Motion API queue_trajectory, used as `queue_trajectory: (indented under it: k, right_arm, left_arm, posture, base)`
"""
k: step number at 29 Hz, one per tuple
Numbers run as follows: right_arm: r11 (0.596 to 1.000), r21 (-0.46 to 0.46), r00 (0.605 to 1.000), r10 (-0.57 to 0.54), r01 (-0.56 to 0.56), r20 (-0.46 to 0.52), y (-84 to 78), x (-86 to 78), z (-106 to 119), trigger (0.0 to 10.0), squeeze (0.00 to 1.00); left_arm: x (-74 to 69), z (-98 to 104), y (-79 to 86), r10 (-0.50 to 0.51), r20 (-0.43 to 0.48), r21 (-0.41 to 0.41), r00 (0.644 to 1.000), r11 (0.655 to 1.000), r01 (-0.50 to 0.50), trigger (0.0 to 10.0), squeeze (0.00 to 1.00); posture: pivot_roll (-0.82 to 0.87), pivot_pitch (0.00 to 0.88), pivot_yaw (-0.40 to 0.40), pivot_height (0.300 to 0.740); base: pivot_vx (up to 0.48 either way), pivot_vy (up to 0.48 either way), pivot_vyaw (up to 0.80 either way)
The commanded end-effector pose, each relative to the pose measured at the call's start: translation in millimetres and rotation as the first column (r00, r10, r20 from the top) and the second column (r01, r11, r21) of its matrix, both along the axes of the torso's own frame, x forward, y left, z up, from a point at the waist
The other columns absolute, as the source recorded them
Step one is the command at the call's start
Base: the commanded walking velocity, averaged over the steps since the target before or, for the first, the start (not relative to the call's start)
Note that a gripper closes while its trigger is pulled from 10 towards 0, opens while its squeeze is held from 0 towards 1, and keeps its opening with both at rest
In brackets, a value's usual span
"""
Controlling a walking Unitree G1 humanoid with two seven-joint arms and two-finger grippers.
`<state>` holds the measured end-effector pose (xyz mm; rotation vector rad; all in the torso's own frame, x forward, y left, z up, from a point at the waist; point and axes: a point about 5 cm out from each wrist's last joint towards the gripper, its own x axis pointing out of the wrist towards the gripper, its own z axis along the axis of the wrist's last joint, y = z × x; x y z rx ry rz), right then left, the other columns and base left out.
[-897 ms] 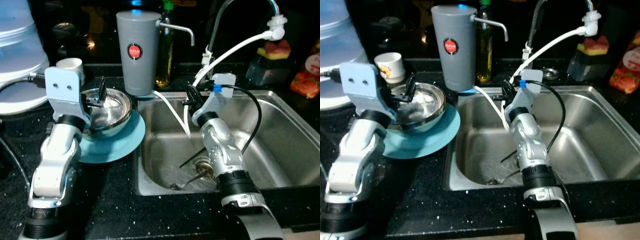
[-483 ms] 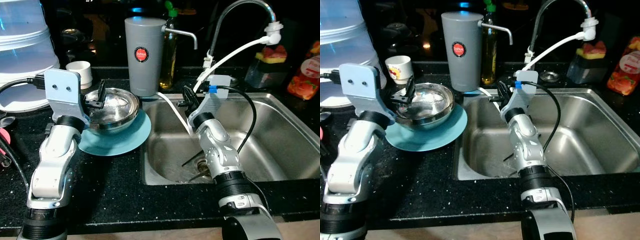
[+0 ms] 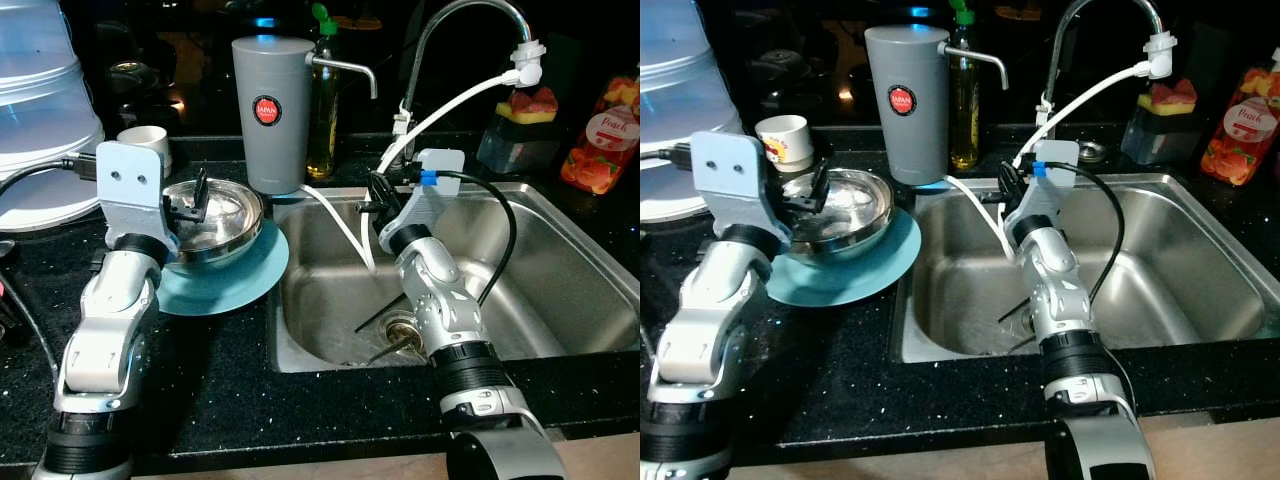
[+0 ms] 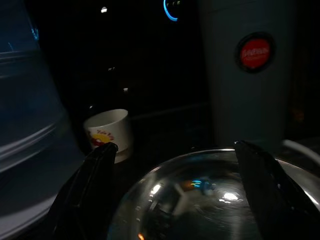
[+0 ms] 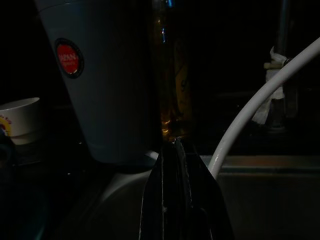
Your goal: Kitchen organization
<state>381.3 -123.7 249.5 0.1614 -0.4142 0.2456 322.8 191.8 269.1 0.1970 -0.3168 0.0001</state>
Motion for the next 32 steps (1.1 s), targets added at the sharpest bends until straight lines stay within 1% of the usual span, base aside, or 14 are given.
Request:
queue_trajectory:
  k: [1,2,3,6,11,14,15,16,19,21,23,25,29,32]
  right_arm:
    - [1.000,-0.015,1.000,0.010,-0.009,0.014,-0.5,2.7,8,10.0,0.00]
    - [1.000,-0.022,1.000,0.009,-0.008,0.019,-2.2,3.8,10,10.0,0.00]
    - [1.000,-0.026,1.000,0.004,-0.004,0.027,-5.1,5.1,14,10.0,0.00]
    - [1.000,-0.030,0.999,-0.007,0.009,0.054,-12.1,7.1,24,10.0,0.00]
    - [1.000,-0.028,0.998,-0.008,0.009,0.061,-13.6,7.2,26,10.0,0.00]
    - [1.000,-0.028,0.998,0.001,0.000,0.064,-13.0,7.5,27,10.0,0.00]
    - [1.000,-0.031,0.998,0.009,-0.007,0.065,-11.9,8.0,27,10.0,0.00]
    - [1.000,-0.031,0.998,0.009,-0.007,0.065,-11.9,8.0,27,10.0,0.00]
    - [0.999,-0.033,0.997,0.029,-0.027,0.068,-8.7,9.2,29,10.0,0.00]
    - [0.999,-0.033,0.997,0.029,-0.027,0.068,-8.7,9.2,29,10.0,0.00]
    - [0.999,-0.032,0.997,0.033,-0.031,0.069,-8.0,9.4,29,10.0,0.00]
    - [0.999,-0.029,0.996,0.042,-0.039,0.074,-6.6,9.2,30,10.0,0.00]
    - [0.998,-0.030,0.995,0.051,-0.049,0.082,-4.9,8.9,32,10.0,0.00]
    - [0.998,-0.031,0.995,0.054,-0.051,0.086,-4.8,8.5,33,10.0,0.00]
  left_arm:
    - [4.1,3,-1.1,-0.033,-0.028,0.030,0.999,0.999,0.034,10.0,0.51]
    - [5.6,6,-3.5,-0.061,-0.032,0.055,0.998,0.997,0.063,10.0,0.69]
    - [5.9,10,-8.4,-0.105,-0.030,0.087,0.994,0.990,0.107,10.0,1.00]
    - [3.9,19,-15.3,-0.138,-0.008,0.139,0.990,0.981,0.138,10.0,1.00]
    - [3.9,21,-8.6,-0.089,0.001,0.139,0.996,0.986,0.088,10.0,1.00]
    - [6.3,20,10.3,0.003,-0.014,0.166,1.000,0.986,-0.001,10.0,1.00]
    - [8.1,21,22.5,0.045,-0.022,0.190,0.999,0.981,-0.040,10.0,0.03]
    - [8.1,21,22.5,0.045,-0.022,0.190,0.999,0.981,-0.040,10.0,0.03]
    - [15.4,21,65.1,0.150,-0.058,0.244,0.987,0.961,-0.132,10.0,0.00]
    - [15.4,21,65.1,0.150,-0.058,0.244,0.987,0.961,-0.132,10.0,0.00]
    - [18.3,18,80.2,0.185,-0.081,0.271,0.979,0.950,-0.157,10.0,0.00]
    - [23.2,12,105.6,0.231,-0.125,0.259,0.965,0.946,-0.193,10.0,0.00]
    - [28.2,10,122.3,0.237,-0.155,0.187,0.959,0.960,-0.207,10.0,0.00]
    - [29.9,11,125.3,0.226,-0.159,0.170,0.961,0.965,-0.198,10.0,0.00]
  posture:
    - [0.01,0.043,0.004,0.740]
    - [0.01,0.043,0.004,0.740]
    - [0.01,0.043,0.005,0.740]
    - [0.00,0.046,0.008,0.740]
    - [0.00,0.049,0.006,0.740]
    - [0.01,0.052,-0.003,0.740]
    - [0.01,0.054,-0.006,0.740]
    - [0.01,0.054,-0.006,0.740]
    - [0.01,0.060,-0.010,0.740]
    - [0.01,0.060,-0.010,0.740]
    - [0.01,0.059,-0.011,0.740]
    - [0.01,0.068,-0.013,0.740]
    - [0.01,0.072,-0.013,0.740]
    - [0.00,0.075,-0.013,0.740]
  base:
    - [0.000,0.000,0.00]
    - [0.000,0.000,0.00]
    - [0.000,0.000,0.00]
    - [0.000,0.000,0.00]
    - [0.000,0.000,0.00]
    - [0.000,0.000,0.00]
    - [0.000,0.000,0.00]
    - [0.000,0.000,0.00]
    - [0.000,0.000,0.00]
    - [0.000,0.000,0.00]
    - [0.000,0.000,0.00]
    - [0.000,0.000,0.00]
    - [0.000,0.000,0.00]
    - [0.000,0.000,0.00]
